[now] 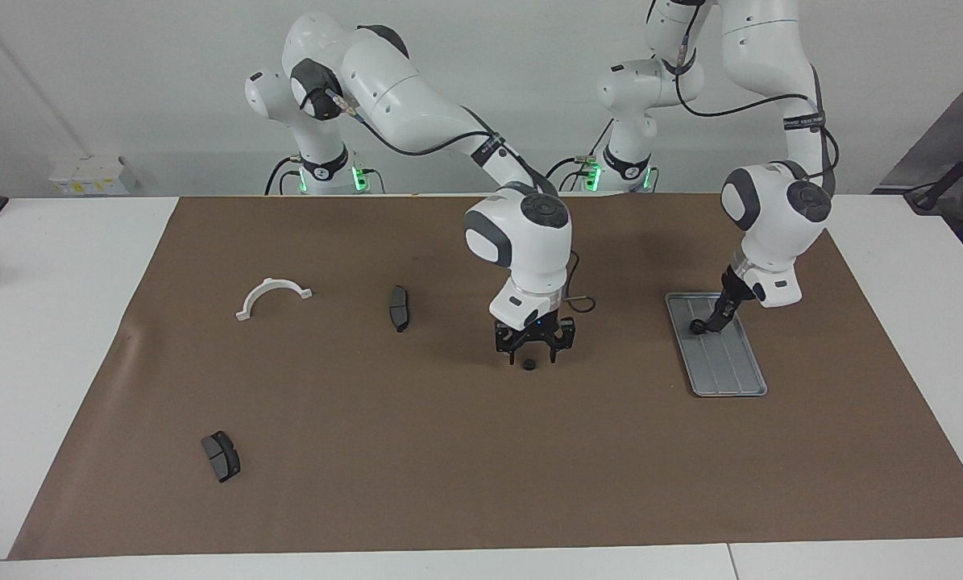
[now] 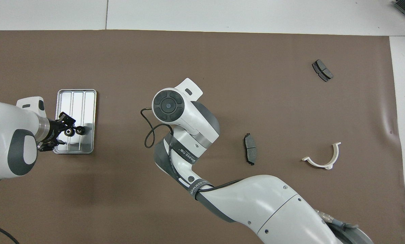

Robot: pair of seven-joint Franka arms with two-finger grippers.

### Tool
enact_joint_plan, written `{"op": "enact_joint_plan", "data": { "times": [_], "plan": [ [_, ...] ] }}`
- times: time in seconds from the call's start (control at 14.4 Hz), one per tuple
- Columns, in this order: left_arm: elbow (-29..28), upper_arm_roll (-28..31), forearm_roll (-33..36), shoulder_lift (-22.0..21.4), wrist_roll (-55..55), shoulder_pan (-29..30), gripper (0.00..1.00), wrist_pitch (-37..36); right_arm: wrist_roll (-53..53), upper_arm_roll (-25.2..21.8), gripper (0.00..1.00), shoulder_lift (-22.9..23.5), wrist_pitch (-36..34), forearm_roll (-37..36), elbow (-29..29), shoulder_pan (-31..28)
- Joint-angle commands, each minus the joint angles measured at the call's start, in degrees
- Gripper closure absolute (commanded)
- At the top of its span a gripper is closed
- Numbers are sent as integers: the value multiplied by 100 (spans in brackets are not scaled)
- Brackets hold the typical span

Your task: Place bearing gear from tray to pile

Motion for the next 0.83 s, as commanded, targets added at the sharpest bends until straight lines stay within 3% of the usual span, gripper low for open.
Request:
{"op": "enact_joint_plan", "data": {
  "times": [0.0,0.21,0.76],
  "plan": [
    [-267,-42,19,-180,-99,120,54,60,-129,40,19,-56,303,-125,-348,-95],
    [-206,-33,19,-136,-126,138,55,60,-130,40,24,-56,251,-116,-339,-68],
    [-136,-33,63,30,-161,129,55,376,-129,40,57,-21,347,-125,-295,-59]
  ]
}}
